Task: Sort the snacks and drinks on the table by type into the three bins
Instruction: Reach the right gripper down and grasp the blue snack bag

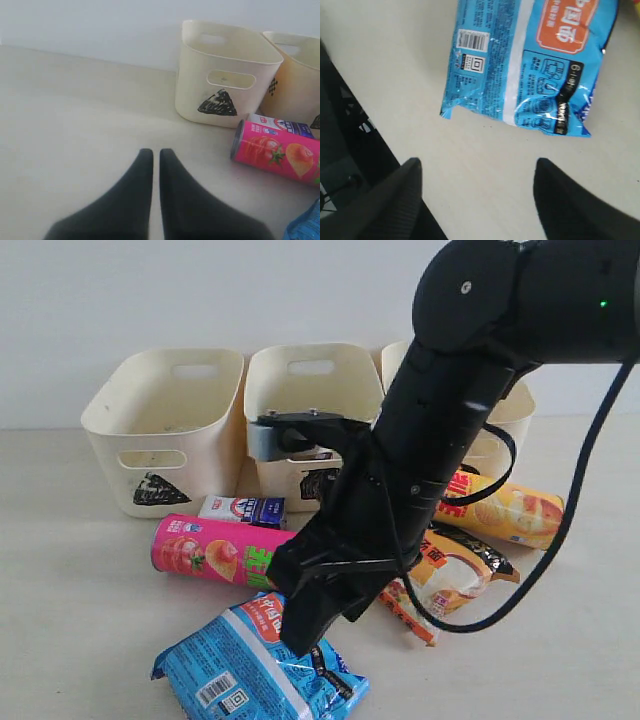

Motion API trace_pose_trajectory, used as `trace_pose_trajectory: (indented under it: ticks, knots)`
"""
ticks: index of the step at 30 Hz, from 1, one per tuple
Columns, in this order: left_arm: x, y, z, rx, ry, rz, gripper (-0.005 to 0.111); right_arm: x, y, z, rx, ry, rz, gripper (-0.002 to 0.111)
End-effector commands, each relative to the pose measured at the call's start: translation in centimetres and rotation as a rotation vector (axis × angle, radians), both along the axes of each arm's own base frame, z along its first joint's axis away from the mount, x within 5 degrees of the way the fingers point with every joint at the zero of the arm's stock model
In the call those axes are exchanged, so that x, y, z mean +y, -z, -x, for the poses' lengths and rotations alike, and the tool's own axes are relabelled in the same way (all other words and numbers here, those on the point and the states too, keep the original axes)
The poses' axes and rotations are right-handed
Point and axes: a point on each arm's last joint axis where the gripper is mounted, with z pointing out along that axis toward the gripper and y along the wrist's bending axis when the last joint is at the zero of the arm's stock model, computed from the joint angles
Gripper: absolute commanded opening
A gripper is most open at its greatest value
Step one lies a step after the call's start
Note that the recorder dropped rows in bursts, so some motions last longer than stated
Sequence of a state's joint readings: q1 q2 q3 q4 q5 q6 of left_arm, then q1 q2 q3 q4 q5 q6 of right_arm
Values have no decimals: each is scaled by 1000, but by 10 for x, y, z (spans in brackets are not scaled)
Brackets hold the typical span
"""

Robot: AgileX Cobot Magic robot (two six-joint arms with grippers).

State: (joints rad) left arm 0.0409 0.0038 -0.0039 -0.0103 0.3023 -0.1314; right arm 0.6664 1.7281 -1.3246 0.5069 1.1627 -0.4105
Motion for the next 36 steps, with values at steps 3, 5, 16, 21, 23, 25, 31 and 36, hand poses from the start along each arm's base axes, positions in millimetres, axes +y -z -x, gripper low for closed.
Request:
trace_pose_trajectory:
  ticks: [3, 5, 16, 21, 23, 25, 31, 36]
  knots:
    - [0, 1, 0, -6, 3, 7, 4, 21, -2, 18, -30, -16, -28, 87]
    - [0, 1, 0, -6, 3, 7, 4, 29, 1, 26, -56, -34, -25, 88]
    - [0, 1, 0, -6, 3, 7, 4, 81, 18, 63, -540, 47, 176, 88]
    - [0, 1, 0, -6, 3, 7, 4, 101, 56, 73, -584, 35, 312, 88]
    - [0, 1, 0, -6, 1, 7, 4, 108, 71, 73, -581, 20, 357, 88]
    - [0, 1, 0, -6, 1, 7, 4, 113, 82, 70, -575, 17, 391, 88]
    - [0, 1, 0, -6, 1, 7, 4, 124, 104, 61, -588, 19, 479, 88]
    - [0, 1, 0, -6, 1, 7, 4, 130, 107, 63, -566, 39, 470, 88]
